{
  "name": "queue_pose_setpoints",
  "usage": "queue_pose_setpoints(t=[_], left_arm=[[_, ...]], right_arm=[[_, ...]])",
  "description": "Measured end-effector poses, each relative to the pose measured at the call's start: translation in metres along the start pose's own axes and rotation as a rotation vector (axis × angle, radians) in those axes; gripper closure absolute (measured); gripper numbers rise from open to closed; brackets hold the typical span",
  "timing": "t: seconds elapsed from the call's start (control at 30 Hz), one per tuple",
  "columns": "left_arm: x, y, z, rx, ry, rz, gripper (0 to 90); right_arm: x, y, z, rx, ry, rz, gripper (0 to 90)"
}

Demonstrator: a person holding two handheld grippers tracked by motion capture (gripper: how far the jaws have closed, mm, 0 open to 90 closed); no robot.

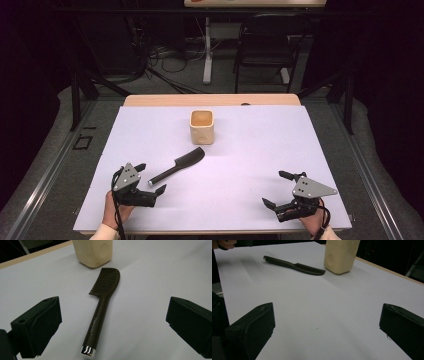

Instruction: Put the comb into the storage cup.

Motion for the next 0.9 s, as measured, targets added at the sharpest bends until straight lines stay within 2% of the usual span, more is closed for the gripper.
queue_pose_setpoints(t=[0.1, 0.43, 0.53, 0.8, 0.87, 0.9], left_arm=[[-0.003, 0.003, 0.003, -0.004, -0.005, 0.006, 0.1], [-0.007, 0.012, 0.009, -0.051, 0.012, 0.021, 0.1], [-0.006, 0.014, 0.013, -0.042, 0.032, 0.012, 0.1], [-0.001, 0.023, 0.023, -0.081, 0.081, 0.013, 0.1], [0.000, 0.026, 0.026, -0.103, 0.085, 0.028, 0.1], [0.000, 0.027, 0.027, -0.130, 0.098, 0.050, 0.2]], right_arm=[[0.000, 0.000, 0.000, -0.003, -0.001, 0.001, 0.0], [0.000, 0.001, -0.001, -0.011, 0.002, 0.006, 0.0], [0.000, 0.001, -0.001, -0.010, 0.000, 0.004, 0.0], [0.001, 0.001, -0.001, -0.011, -0.001, 0.003, 0.0], [0.001, 0.001, -0.001, -0.012, -0.001, 0.001, 0.0], [0.001, 0.001, -0.001, -0.011, -0.002, 0.002, 0.0]])
Point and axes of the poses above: each handheld gripper's, and its own axes: y roughly forward along the jaws, z roughly out of its top, x roughly to its right, the point moved 1 cm from there along y, roughly forward along the jaws, and after that the axes turned 5 degrees about -z, right-handed, at the moved point
